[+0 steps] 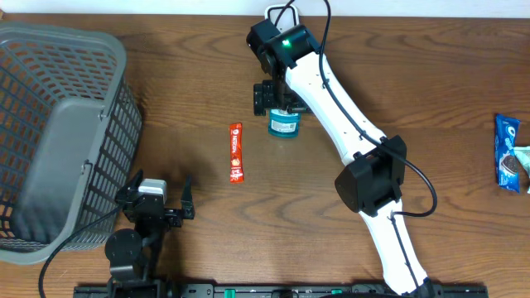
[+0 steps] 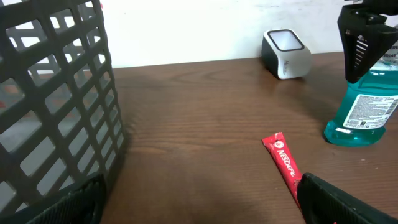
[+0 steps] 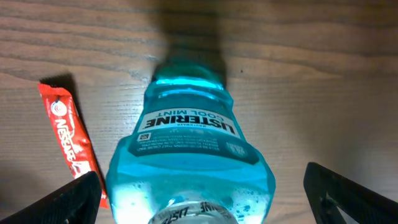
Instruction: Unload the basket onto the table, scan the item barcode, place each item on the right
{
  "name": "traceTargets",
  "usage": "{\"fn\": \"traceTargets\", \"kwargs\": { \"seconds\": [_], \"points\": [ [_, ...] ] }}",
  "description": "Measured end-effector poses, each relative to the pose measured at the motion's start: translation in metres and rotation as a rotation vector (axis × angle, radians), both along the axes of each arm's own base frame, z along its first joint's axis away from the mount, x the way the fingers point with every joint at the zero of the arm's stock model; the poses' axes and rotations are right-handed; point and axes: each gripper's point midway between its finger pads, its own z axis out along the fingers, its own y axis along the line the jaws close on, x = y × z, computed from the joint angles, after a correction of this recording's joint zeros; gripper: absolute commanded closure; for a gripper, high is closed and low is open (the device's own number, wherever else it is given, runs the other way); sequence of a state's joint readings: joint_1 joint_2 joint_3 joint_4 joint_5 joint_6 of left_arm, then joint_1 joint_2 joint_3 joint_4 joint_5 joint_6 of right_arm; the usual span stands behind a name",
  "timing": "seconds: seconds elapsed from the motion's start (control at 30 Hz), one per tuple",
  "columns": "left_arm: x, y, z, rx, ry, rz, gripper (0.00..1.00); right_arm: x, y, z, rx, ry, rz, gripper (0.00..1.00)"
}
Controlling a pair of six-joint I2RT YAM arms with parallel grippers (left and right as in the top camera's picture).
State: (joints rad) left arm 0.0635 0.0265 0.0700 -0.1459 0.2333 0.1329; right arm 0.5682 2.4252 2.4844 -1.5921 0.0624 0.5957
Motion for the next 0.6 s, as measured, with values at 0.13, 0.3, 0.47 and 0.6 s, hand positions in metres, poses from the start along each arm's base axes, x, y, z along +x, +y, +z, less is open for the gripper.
{"fn": "traceTargets", "kwargs": {
  "seconds": [0.13,0.3,0.47,0.6],
  "points": [
    [0.0,0.0,0.0,0.0,0.0,0.0,0.02,-0.003,0.0,0.0,0.029,0.027,-0.058,0.01],
    [0.0,0.0,0.0,0.0,0.0,0.0,0.02,0.001,-0.003,0.0,0.059,0.034,-0.225,0.01],
    [0.0,0.0,0.0,0.0,0.0,0.0,0.02,0.005,-0.002,-0.004,0.079,0.029,-0.293,0.01],
    [0.0,0.0,0.0,0.0,0.0,0.0,0.02,0.002,-0.003,-0.012,0.067,0.049,-0.304,0.01]
  ]
}}
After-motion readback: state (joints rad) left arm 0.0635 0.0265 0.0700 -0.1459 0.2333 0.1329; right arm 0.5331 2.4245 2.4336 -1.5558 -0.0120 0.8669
